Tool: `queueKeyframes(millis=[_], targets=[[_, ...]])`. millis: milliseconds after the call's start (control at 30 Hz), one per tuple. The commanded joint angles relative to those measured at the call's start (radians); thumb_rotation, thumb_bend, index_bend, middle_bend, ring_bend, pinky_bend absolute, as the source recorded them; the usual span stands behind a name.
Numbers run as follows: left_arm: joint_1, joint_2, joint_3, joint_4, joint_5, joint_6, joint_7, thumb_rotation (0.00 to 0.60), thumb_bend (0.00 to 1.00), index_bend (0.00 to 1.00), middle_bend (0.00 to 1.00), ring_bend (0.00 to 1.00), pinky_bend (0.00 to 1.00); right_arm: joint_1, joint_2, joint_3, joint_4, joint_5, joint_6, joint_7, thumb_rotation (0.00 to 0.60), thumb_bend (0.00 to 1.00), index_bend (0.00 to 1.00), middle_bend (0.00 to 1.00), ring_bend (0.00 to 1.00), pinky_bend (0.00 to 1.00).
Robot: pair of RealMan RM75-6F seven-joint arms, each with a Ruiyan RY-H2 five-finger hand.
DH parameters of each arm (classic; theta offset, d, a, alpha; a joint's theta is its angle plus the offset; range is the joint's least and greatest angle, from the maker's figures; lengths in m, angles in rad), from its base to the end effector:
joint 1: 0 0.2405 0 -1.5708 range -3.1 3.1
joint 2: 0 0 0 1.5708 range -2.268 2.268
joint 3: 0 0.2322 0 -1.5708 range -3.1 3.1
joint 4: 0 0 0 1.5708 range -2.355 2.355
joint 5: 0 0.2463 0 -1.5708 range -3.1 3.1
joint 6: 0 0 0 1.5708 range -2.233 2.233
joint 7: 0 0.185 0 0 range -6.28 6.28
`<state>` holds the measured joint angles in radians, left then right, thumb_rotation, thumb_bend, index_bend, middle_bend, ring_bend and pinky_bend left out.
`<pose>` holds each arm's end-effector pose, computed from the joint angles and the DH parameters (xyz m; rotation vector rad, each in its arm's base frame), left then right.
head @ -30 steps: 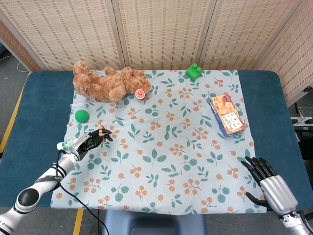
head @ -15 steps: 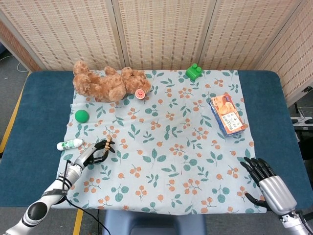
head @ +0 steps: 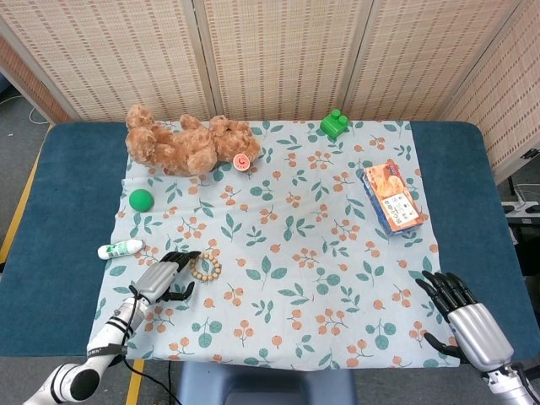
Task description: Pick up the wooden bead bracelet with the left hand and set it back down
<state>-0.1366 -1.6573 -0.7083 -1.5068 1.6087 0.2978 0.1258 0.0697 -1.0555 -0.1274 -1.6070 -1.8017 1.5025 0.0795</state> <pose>-0.1864 0.3446 -0.0662 -1.7994 -1.4088 -0.8971 -0.2833 -0.1657 0.0876 1.7148 -0.9472 0.9421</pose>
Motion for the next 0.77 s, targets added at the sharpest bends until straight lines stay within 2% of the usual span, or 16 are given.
queueKeyframes(millis=[33, 133, 300, 367, 433, 500, 567, 700, 767], targets=[[-0.057, 0.089, 0.195, 0.046, 0.278, 0.418, -0.226, 0.376, 0.52, 0.02, 0.00, 0.00, 0.06, -0.001, -0.001, 0.000, 0.000, -0.001, 0.003, -0.002, 0.600, 0.15, 0.00, 0.00, 0.00, 0.00], [-0.045, 0.154, 0.258, 0.096, 0.389, 0.672, -0.282, 0.347, 0.52, 0.02, 0.00, 0.00, 0.06, -0.006, -0.002, 0.002, 0.003, -0.007, 0.019, 0.002, 0.600, 0.15, 0.00, 0.00, 0.00, 0.00], [0.042, 0.275, 0.342, 0.082, 0.420, 0.928, -0.285, 0.343, 0.52, 0.02, 0.00, 0.00, 0.03, -0.022, -0.022, 0.021, 0.015, 0.001, 0.057, -0.030, 0.600, 0.15, 0.00, 0.00, 0.00, 0.00], [0.099, 0.296, 0.388, 0.098, 0.414, 1.022, -0.240, 0.343, 0.52, 0.02, 0.00, 0.00, 0.02, -0.030, -0.035, 0.031, 0.020, 0.008, 0.071, -0.060, 0.600, 0.15, 0.00, 0.00, 0.00, 0.00], [0.161, 0.278, 0.423, 0.141, 0.389, 1.109, -0.145, 0.337, 0.52, 0.02, 0.00, 0.00, 0.01, -0.038, -0.049, 0.042, 0.026, 0.014, 0.087, -0.080, 0.600, 0.15, 0.00, 0.00, 0.00, 0.00], [0.191, 0.255, 0.453, 0.161, 0.353, 1.143, -0.122, 0.312, 0.52, 0.01, 0.00, 0.00, 0.01, -0.043, -0.057, 0.048, 0.032, 0.020, 0.096, -0.091, 0.600, 0.15, 0.00, 0.00, 0.00, 0.00], [0.187, 0.281, 0.487, 0.129, 0.325, 1.104, -0.097, 0.304, 0.51, 0.00, 0.00, 0.00, 0.01, -0.044, -0.060, 0.051, 0.035, 0.021, 0.098, -0.094, 0.600, 0.15, 0.00, 0.00, 0.00, 0.00], [0.171, 0.310, 0.509, 0.090, 0.262, 1.072, -0.082, 0.313, 0.49, 0.00, 0.00, 0.00, 0.02, -0.044, -0.059, 0.053, 0.032, 0.018, 0.102, -0.097, 0.600, 0.15, 0.00, 0.00, 0.00, 0.00], [0.163, 0.325, 0.522, 0.077, 0.239, 1.066, -0.078, 0.337, 0.49, 0.00, 0.00, 0.00, 0.04, -0.045, -0.058, 0.052, 0.031, 0.017, 0.102, -0.096, 0.600, 0.15, 0.00, 0.00, 0.00, 0.00]])
